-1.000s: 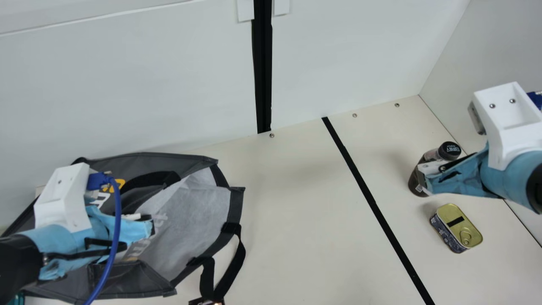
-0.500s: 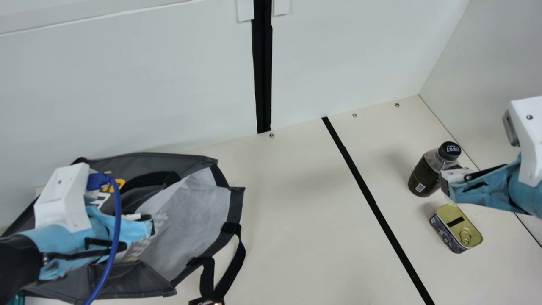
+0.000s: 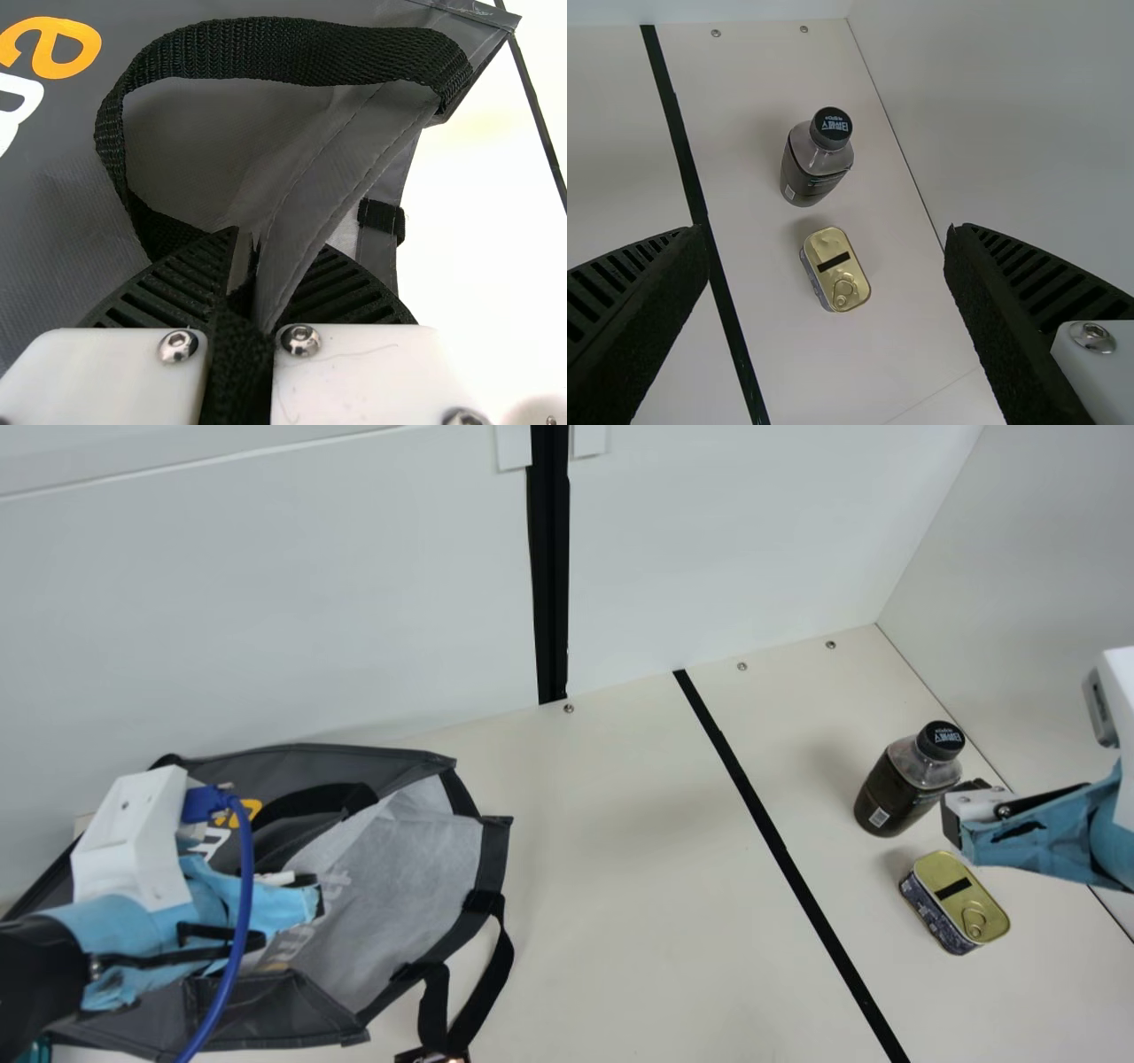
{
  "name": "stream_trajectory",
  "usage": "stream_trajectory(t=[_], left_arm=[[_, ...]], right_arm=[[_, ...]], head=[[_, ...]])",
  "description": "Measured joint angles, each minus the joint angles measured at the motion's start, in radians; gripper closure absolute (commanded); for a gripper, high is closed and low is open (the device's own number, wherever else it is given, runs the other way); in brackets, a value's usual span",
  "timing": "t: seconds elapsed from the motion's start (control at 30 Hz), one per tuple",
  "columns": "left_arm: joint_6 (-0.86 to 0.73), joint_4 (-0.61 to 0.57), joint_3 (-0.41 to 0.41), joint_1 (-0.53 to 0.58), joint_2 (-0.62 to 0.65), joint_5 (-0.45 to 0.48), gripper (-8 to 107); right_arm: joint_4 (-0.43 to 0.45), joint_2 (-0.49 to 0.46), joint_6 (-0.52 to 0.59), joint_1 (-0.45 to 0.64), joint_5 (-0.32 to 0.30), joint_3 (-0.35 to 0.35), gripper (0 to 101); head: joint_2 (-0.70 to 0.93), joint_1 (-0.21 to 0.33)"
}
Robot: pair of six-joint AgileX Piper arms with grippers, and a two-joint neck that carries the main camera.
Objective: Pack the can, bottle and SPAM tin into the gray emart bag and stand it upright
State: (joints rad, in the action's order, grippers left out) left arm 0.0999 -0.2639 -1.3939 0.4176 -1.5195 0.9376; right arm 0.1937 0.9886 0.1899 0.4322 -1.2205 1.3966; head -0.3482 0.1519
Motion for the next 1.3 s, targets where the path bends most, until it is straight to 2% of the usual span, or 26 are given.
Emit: stream_trajectory(t=[0.3,0.7,1.3], left_arm=[[0.0,0.0,0.0,0.0,0.0,0.0,107],[0.0,0.0,0.0,0.0,0.0,0.0,107],[0.0,0.0,0.0,0.0,0.0,0.0,107]], right_arm=[[-0.002,0.019,-0.004,-0.006,0.002,0.013,6],[-0.002,0.095,-0.007,-0.005,0.0,0.079,6],[-0.08,0.246,0.009,0.055,0.001,0.182,6]], head=[[0.0,0.0],[0.0,0.0],[0.0,0.0]])
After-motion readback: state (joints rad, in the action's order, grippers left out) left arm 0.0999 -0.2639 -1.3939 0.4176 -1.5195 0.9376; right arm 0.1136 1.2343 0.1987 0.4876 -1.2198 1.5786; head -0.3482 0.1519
